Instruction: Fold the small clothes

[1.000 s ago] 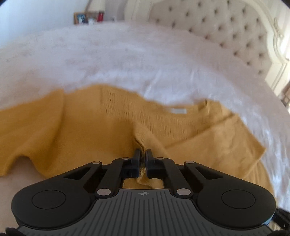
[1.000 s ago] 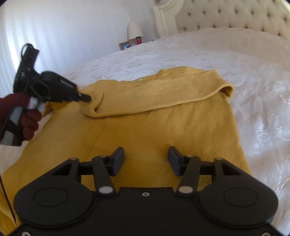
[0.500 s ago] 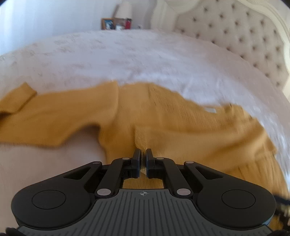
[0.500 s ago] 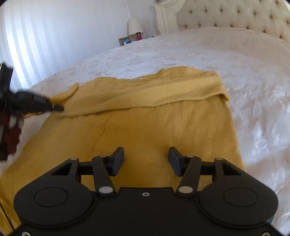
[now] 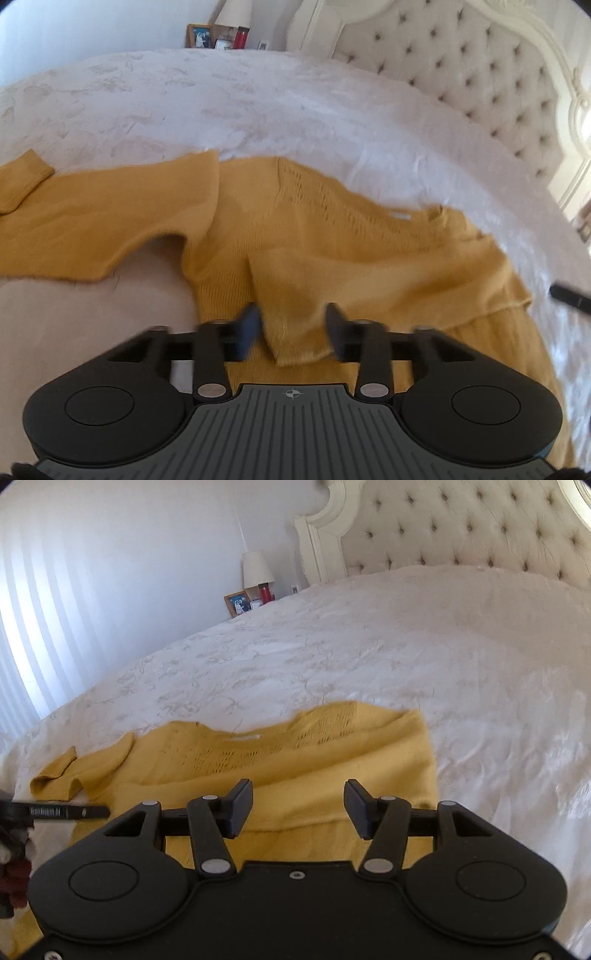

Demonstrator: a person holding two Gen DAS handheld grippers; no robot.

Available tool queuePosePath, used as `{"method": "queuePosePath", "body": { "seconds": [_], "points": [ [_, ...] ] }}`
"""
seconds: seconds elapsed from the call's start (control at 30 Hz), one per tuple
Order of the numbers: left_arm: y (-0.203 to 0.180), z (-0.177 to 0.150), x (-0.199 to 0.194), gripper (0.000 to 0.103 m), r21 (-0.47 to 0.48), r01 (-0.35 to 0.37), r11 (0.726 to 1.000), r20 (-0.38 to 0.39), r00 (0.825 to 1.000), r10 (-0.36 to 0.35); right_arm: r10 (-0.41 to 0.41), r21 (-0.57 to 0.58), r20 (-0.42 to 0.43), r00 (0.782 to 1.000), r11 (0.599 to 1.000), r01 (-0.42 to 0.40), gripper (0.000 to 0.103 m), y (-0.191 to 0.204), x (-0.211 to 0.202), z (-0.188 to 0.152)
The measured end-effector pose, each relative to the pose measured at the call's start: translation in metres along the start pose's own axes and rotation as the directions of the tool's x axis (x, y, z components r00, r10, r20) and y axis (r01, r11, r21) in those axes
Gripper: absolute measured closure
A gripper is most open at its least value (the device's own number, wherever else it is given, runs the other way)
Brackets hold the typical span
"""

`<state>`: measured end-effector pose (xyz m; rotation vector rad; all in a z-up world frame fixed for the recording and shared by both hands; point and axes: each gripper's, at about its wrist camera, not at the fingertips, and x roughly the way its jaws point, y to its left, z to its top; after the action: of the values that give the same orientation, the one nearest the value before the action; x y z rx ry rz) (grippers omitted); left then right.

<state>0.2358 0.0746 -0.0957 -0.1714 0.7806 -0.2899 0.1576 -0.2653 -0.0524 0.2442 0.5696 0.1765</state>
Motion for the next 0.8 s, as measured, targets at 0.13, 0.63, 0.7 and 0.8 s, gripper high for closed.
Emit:
{"method": "queuePosePath", "body": {
  "seconds": [0.13,0.63,0.7,0.8],
  "points": [
    [0.000,0.010,0.007,0.054,0.006,0.004,1.000,-0.009,1.000,-0.004,0.016,0.010,-0.057,0.998,1.000,-0.015,0.042,0.003,0.001,-0.026],
    [-0.020,0.041,0.012,0.099,-0.058,0.043,0.997,0.138,0.990,-0.035,0.018,0.042,-0.047,0.999,0.999,-0.016,0.041,0.003,-0.004,-0.081],
    [-0.034,0.042,-0.018,0.099,0.055,0.000,0.998,0.289,0.957,-0.016,0.015,0.030,-0.042,0.999,0.999,-0.014,0.040,0.005,-0.005,-0.082],
    [-0.032,0.040,-0.018,0.099,0.105,-0.094,0.990,0.288,0.956,0.060,0.013,0.015,-0.037,0.999,1.000,-0.012,0.038,0.007,-0.004,-0.085]
  ]
}}
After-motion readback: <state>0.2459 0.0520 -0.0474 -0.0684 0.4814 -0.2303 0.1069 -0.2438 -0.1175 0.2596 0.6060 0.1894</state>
